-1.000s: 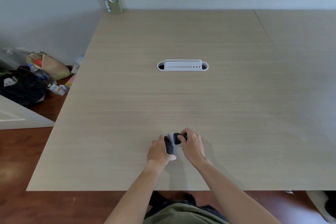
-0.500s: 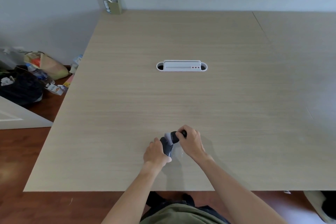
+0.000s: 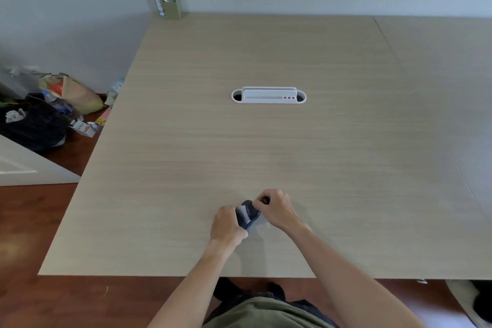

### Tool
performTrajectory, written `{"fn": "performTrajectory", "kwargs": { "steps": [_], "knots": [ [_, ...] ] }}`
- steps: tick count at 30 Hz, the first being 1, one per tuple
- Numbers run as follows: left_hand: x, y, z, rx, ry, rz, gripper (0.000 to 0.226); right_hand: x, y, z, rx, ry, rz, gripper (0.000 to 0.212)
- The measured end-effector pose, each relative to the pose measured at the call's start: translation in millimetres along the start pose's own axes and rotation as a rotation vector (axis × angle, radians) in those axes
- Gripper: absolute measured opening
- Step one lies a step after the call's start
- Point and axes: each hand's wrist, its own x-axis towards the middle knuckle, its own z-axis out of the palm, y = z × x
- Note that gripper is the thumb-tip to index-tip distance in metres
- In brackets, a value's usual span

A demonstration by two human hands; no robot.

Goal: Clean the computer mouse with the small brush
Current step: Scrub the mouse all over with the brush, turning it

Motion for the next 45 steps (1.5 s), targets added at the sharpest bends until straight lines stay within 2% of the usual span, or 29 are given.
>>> {"fn": "performTrajectory", "kwargs": {
  "steps": [5, 7, 9, 11, 13, 15, 17, 20, 22, 27, 30, 33, 36, 38, 41, 43, 45],
  "knots": [
    [0, -1, -1, 0.007, 0.014, -0.014, 0.041, 6, -5, -2, -0.160, 0.223, 0.017, 0.013],
    [-2, -1, -1, 0.004, 0.021, -0.003, 0.043, 8, -11, -2, -0.076, 0.168, 0.003, 0.014],
    [-3, -2, -1, -0.007, 0.016, 0.006, 0.041, 9, -15, 1, 0.002, 0.045, 0.012, 0.015],
    [-3, -3, 0, 0.004, 0.015, 0.015, 0.036, 10, -13, 5, -0.032, -0.012, 0.026, 0.016],
    [-4, -2, -1, 0.058, 0.024, 0.027, 0.030, 10, -11, 4, -0.137, 0.071, 0.055, 0.016],
    [-5, -3, 0, 0.065, 0.035, 0.040, 0.040, 10, -10, -2, -0.211, 0.180, 0.059, 0.015],
    [-6, -5, 1, 0.041, 0.053, 0.042, 0.049, 6, -11, -6, -0.161, 0.241, 0.027, 0.013],
    [-6, -7, 5, 0.039, 0.059, 0.056, 0.038, -2, -4, -5, -0.006, 0.171, -0.023, 0.011],
    [-5, -10, 7, 0.057, 0.064, 0.062, 0.034, -7, 8, -4, -0.006, 0.092, -0.023, 0.009],
    [-5, -14, 8, 0.026, 0.075, 0.066, 0.044, -12, 26, -10, -0.082, 0.252, 0.063, 0.009],
    [-6, -15, 8, -0.010, 0.079, 0.064, 0.045, -17, 21, -7, 0.034, 0.209, -0.021, 0.010],
    [-8, -15, 8, -0.036, 0.082, 0.061, 0.052, -20, 21, 0, -0.029, 0.119, -0.064, 0.009],
    [-8, -16, 7, -0.042, 0.077, 0.061, 0.051, -16, 20, -1, -0.118, 0.228, 0.011, 0.010],
    [-9, -16, 6, -0.046, 0.075, 0.060, 0.051, -12, 15, -4, -0.065, 0.268, 0.007, 0.011],
    [-9, -16, 7, -0.044, 0.076, 0.060, 0.050, -8, 3, -4, -0.025, 0.151, -0.064, 0.012],
    [-9, -15, 7, -0.036, 0.080, 0.064, 0.048, -3, -1, -3, -0.119, 0.062, -0.070, 0.012],
    [-9, -15, 7, -0.025, 0.087, 0.064, 0.047, 3, -5, -6, -0.268, 0.076, -0.062, 0.011]
  ]
}}
